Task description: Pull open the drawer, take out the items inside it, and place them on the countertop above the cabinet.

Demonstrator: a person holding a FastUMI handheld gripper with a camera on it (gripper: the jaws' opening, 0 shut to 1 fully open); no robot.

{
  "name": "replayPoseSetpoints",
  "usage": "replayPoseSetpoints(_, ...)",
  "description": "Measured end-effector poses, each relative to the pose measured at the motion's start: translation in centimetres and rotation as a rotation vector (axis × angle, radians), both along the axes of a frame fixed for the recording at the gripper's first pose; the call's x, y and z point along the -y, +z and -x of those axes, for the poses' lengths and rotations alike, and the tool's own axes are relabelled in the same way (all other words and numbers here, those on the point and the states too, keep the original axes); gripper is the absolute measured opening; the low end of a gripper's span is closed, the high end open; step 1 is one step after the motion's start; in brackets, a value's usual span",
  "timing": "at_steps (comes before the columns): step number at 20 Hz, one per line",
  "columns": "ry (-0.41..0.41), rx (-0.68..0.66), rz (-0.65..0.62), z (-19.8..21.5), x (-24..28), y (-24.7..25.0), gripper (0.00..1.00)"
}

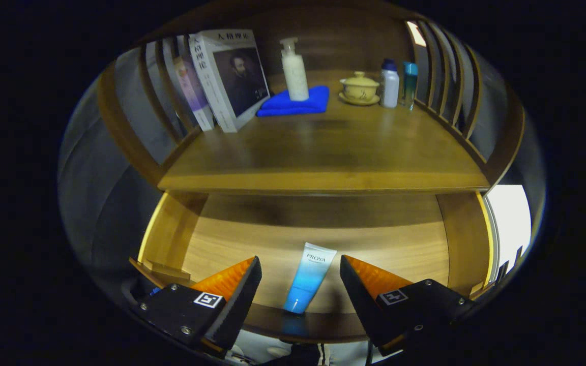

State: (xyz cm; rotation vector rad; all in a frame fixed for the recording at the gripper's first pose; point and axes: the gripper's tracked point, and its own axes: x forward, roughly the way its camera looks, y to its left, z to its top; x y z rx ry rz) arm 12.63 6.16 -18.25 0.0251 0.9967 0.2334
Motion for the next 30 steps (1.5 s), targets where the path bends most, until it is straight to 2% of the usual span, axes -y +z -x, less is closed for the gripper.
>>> replayPoseSetpoints(10, 0.008, -0.232, 0.082, 0.3, -0.2, -4.9, 0.96)
replayPoseSetpoints(20, 0.020, -0.355, 0.153, 2.5, -0.4, -7.6, 0.95)
replayPoseSetpoints(23, 0.004, -0.351, 0.165, 2.5, -0.1, -8.5, 0.83)
replayPoseSetpoints(25, -0.027, -0.340, 0.157, 2.4, 0.6, -8.3, 0.71)
replayPoseSetpoints(26, -0.056, -0.349, 0.135, 2.4, 0.7, -8.3, 0.62)
replayPoseSetpoints(27, -0.083, -0.357, 0.115, 2.3, 0.8, -8.2, 0.57)
replayPoseSetpoints(30, -0.114, -0.368, 0.046, 2.3, 0.7, -8.2, 0.46)
